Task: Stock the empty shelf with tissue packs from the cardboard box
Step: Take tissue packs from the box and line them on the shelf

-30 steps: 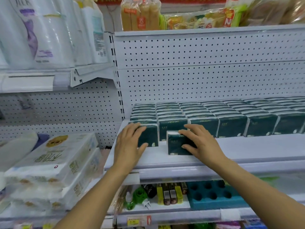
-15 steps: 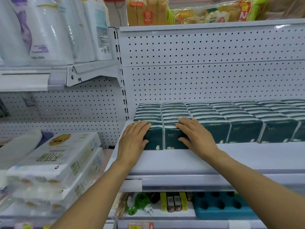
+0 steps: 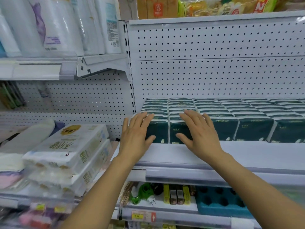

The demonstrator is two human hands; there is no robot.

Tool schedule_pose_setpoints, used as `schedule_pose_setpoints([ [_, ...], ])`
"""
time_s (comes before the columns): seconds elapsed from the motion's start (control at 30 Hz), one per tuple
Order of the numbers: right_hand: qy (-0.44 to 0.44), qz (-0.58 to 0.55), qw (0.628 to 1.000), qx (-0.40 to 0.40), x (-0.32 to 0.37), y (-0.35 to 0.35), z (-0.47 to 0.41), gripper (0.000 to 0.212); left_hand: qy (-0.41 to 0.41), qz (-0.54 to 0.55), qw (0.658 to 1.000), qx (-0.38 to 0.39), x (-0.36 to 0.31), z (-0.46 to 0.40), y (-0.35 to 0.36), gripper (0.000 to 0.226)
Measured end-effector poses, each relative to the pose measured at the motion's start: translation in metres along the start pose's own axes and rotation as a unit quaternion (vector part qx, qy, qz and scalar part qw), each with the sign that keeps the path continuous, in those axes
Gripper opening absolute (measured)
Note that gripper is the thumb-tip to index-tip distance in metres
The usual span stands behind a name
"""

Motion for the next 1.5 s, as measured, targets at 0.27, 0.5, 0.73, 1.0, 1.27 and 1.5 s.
schedule_pose_setpoints([
  [0.27,-0.052,-0.064,0.997,-0.010,0.087,-0.022,0.074,0.051,-0.030,0.048,0.998,-0.010,-0.009,0.114,-0.043,0.075],
  [0.5,-0.045,-0.090,0.990,0.096,0.185,0.014,0.170,0.050,-0.043,0.026,0.996,0.077,0.032,0.244,-0.066,0.073],
  [0.73,-0.008,-0.069,0.963,0.259,0.256,0.076,0.266,0.048,-0.091,0.013,0.971,0.221,0.082,0.369,-0.058,0.078],
  [1.0,0.071,-0.048,0.887,0.453,0.272,0.147,0.340,0.044,-0.184,0.070,0.919,0.341,0.122,0.467,0.011,0.075],
  [1.27,0.073,-0.048,0.838,0.539,0.255,0.259,0.393,0.053,-0.200,0.115,0.874,0.428,0.126,0.545,0.110,0.070],
  [1.5,0.050,0.024,0.818,0.572,0.252,0.343,0.427,0.066,-0.097,0.186,0.867,0.452,0.084,0.596,0.170,0.050],
])
Point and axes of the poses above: each hand's wrist, its own z-axis away from the middle knuckle, its own y-axis out of the palm, x = y × z, the point moved 2 cm from there along -z, towards the middle knuckle, and after that the axes turned 11 degrees about y, right-handed, at the moved point
